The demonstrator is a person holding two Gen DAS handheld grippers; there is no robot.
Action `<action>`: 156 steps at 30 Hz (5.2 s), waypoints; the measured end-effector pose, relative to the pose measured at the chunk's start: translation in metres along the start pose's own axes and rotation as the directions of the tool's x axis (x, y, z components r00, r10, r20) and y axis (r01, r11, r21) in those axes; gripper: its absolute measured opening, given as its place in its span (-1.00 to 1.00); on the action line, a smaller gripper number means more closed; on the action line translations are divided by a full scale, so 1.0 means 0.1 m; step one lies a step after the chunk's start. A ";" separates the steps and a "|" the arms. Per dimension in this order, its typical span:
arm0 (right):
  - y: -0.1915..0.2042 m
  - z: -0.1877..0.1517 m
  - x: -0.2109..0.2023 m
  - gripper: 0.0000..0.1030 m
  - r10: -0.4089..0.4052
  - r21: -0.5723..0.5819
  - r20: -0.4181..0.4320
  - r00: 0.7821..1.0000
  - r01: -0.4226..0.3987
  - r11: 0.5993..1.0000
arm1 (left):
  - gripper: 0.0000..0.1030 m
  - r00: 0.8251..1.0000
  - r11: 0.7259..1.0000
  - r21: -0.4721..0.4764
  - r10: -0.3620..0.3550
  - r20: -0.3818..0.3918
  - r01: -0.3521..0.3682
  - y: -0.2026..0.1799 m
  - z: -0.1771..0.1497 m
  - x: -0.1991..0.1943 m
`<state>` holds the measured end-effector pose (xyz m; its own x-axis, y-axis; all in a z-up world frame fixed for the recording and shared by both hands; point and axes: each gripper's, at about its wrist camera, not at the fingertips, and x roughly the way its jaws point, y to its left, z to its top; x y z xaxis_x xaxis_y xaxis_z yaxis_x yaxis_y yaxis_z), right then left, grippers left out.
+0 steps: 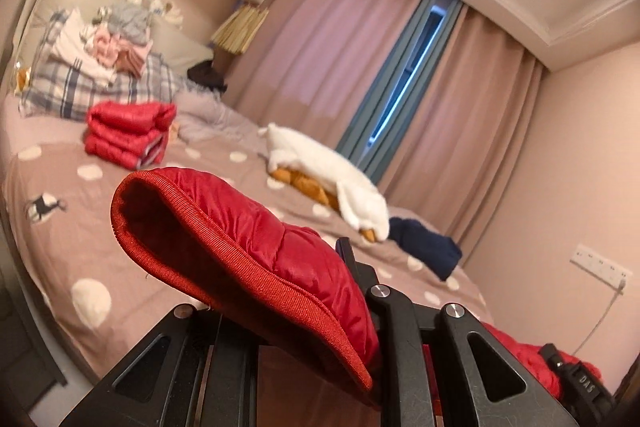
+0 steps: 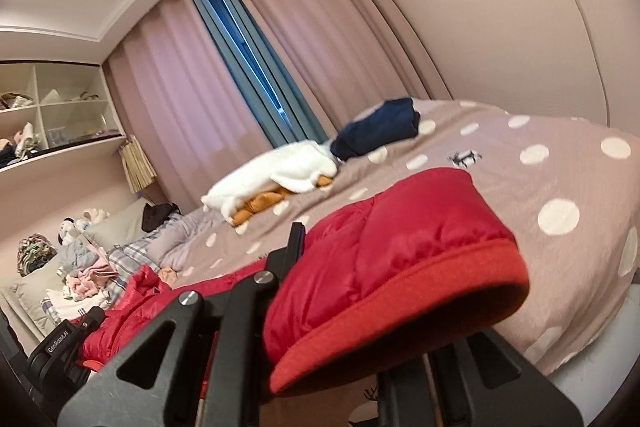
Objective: Fold large clothes
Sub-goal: 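Hold the folded hem edge with both tools and lower it onto the jacket, then open both tools and release the folded hem onto the jacket, then lower both tools onto the jacket body and pinch the quilted fabric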
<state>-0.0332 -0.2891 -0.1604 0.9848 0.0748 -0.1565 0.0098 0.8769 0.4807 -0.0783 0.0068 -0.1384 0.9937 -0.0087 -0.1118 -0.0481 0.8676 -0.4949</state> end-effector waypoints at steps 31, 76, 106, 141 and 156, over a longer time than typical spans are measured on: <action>0.28 0.45 2.84 -0.72 -0.197 -0.128 -0.216 0.956 0.172 0.977 | -0.66 0.953 0.987 0.064 0.162 -0.256 -0.150 0.30 0.20 2.95; 0.34 0.42 2.66 0.70 -0.169 -0.148 -0.180 0.969 0.143 0.979 | 0.78 0.974 0.983 0.070 0.178 -0.139 -0.170 0.27 0.35 2.69; -0.08 -0.37 3.37 0.48 -0.323 -0.285 -0.396 0.859 0.219 0.933 | 0.03 0.865 0.950 0.144 0.312 -0.393 -0.277 0.62 -0.47 3.34; -0.12 -0.34 3.09 0.83 -0.166 -0.078 -0.363 0.917 0.147 0.986 | 0.52 0.895 0.952 0.219 0.280 -0.346 -0.214 0.33 -0.57 3.01; 0.21 -0.70 3.40 0.93 -0.350 -0.333 -0.355 0.867 0.232 0.914 | 0.59 0.872 0.902 0.358 0.362 -0.330 -0.240 0.27 -0.75 3.10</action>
<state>0.2895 -0.2118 -0.2636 0.7890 -0.0730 -0.6101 0.1800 0.9768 0.1159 0.2208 -0.0097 -0.2516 0.8153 0.1428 -0.5611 -0.2451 0.9631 -0.1111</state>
